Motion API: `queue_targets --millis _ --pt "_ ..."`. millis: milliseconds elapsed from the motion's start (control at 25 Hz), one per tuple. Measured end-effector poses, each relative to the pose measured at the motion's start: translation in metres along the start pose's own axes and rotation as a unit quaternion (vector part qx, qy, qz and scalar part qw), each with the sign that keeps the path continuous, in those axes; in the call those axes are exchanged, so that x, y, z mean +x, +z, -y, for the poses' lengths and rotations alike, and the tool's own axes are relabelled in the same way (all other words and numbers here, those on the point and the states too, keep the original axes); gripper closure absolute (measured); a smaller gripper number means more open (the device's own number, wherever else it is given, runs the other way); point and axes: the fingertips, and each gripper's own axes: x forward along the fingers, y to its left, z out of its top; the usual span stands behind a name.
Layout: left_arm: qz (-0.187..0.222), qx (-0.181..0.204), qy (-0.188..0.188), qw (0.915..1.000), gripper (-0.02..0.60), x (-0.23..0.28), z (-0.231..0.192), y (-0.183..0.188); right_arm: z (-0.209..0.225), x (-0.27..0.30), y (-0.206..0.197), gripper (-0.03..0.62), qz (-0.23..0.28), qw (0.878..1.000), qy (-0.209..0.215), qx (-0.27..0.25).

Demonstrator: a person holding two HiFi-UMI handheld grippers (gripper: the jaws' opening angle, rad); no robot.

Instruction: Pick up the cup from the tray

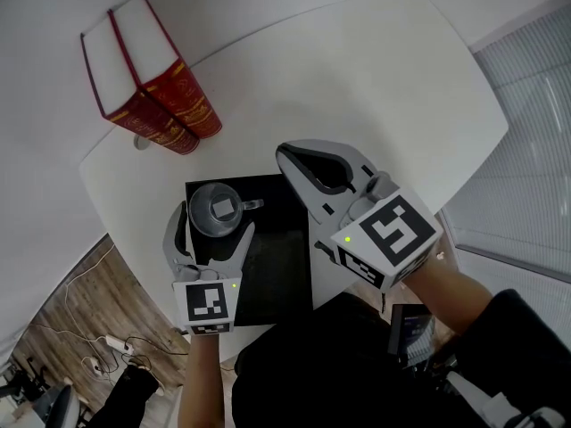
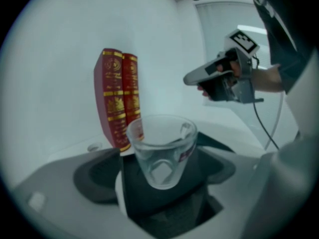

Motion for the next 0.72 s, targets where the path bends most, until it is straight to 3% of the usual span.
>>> queue_targets --millis 400,720 --pt "-0.004 0.058 -0.034 0.9977 0.072 0.019 0.010 0.000 0.000 0.000 -0.002 0.580 -0.002 1.000 0.002 0.000" --pt "-0.004 0.059 -0.041 0.9975 0.074 0.031 0.001 0.002 0.003 -0.002 -0.004 0.580 -0.004 1.000 -0.001 0.001"
